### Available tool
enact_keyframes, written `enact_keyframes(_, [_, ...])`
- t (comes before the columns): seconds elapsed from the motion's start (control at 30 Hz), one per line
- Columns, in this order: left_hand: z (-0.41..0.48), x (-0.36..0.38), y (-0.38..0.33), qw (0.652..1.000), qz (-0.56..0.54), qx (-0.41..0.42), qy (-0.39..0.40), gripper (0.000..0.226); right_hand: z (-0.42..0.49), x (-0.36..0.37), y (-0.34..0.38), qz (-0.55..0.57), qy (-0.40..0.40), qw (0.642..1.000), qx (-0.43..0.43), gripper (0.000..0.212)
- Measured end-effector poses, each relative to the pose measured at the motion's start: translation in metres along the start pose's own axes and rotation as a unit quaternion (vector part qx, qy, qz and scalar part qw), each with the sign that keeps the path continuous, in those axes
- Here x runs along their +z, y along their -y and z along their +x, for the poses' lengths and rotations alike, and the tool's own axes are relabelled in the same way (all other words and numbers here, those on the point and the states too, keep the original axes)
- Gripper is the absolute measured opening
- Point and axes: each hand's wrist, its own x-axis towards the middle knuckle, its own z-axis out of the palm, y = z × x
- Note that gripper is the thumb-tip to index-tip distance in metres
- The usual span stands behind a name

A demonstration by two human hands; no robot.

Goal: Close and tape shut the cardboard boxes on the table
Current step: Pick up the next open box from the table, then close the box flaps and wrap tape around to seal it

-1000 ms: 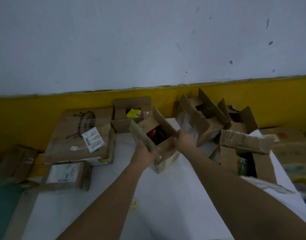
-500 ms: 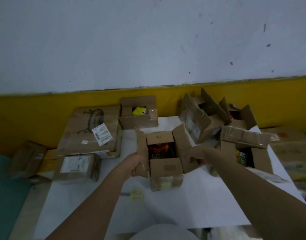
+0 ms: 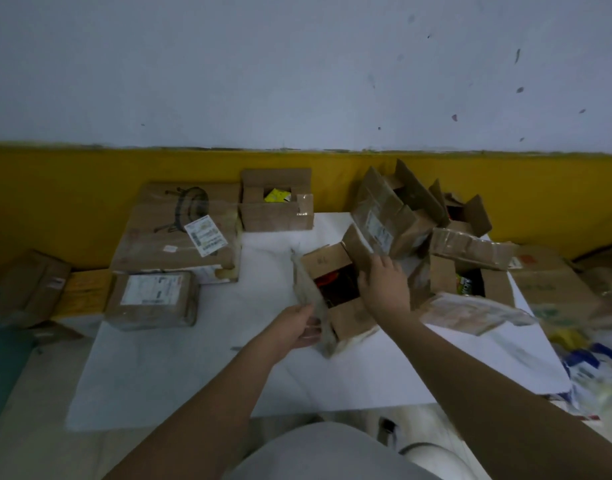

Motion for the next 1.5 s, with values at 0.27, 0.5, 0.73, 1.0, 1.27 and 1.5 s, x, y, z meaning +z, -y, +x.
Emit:
enact_keyframes(0.27, [-0.045,-0.144,0.064,0.97,-0.049,0.077,-0.224,0.016,-0.079,0.062,0.152,0.051,0.023,0.926,-0.373,0.033])
enact_keyframes(0.5, [-0.082,-0.252,0.189,0.887,0.087,-0.082,-0.447,0.016,-0.163,0.188,0.208,-0.034,0.386,0.873,-0.297,0.041])
enact_keyframes(0.73, [-0.031,-0.259,0.234,0.915,0.001,-0.119,-0.386,0.087,-0.19,0.249,0.198,0.049,0.4,0.883,-0.242,0.04])
enact_keyframes(1.0, [-0.026,-0.253,0.222,0.937,0.005,-0.091,-0.339,0.038,-0.189,0.237,0.157,0.081,0.406,0.893,-0.179,0.03])
enact_keyframes(1.27, [-0.066,-0.224,0.11,0.938,0.141,0.033,-0.316,0.018,-0.159,0.17,0.208,0.412,0.512,0.714,0.242,0.058])
enact_keyframes(1.5, [-0.109,-0.16,0.042,0.925,0.235,0.223,-0.198,0.004,-0.12,0.081,0.196,0.575,0.328,0.736,0.144,0.021])
